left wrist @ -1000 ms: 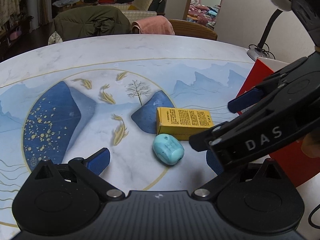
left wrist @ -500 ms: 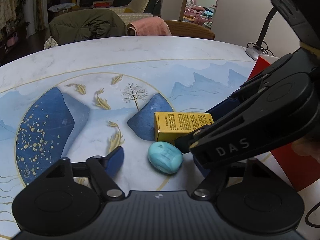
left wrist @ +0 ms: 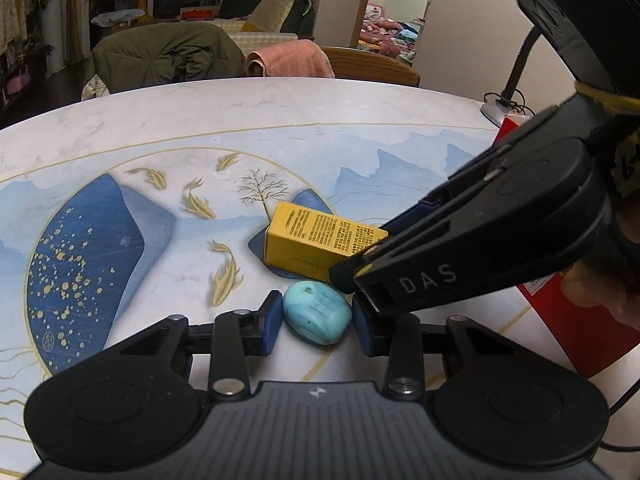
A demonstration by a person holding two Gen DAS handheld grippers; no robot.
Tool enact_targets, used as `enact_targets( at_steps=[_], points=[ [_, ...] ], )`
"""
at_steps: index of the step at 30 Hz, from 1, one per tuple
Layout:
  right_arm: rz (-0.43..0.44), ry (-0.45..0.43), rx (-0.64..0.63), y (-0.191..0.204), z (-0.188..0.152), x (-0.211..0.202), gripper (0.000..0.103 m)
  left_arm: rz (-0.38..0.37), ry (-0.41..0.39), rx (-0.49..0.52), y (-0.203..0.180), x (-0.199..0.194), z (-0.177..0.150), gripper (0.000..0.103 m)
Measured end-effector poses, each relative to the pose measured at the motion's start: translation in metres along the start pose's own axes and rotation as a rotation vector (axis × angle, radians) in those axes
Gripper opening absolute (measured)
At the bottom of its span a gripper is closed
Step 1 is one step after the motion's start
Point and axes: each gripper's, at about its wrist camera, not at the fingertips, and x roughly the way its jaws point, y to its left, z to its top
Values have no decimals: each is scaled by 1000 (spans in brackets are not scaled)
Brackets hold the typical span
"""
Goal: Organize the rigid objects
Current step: 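Grasp the teal case with the left tool while the right tool grasps the yellow box, then carry the teal case and yellow box with both tools over the shoebox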
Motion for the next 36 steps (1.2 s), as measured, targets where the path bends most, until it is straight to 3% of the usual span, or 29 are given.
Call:
enact_targets(
  at_steps=[16, 36],
  points=[
    [-20, -64, 217, -10, -30, -38, 30, -29, 37, -69, 9, -21, 0, 37],
    [-8, -191, 277, -2, -80, -133, 28, -106, 34, -28, -37, -78, 23, 37]
  ],
)
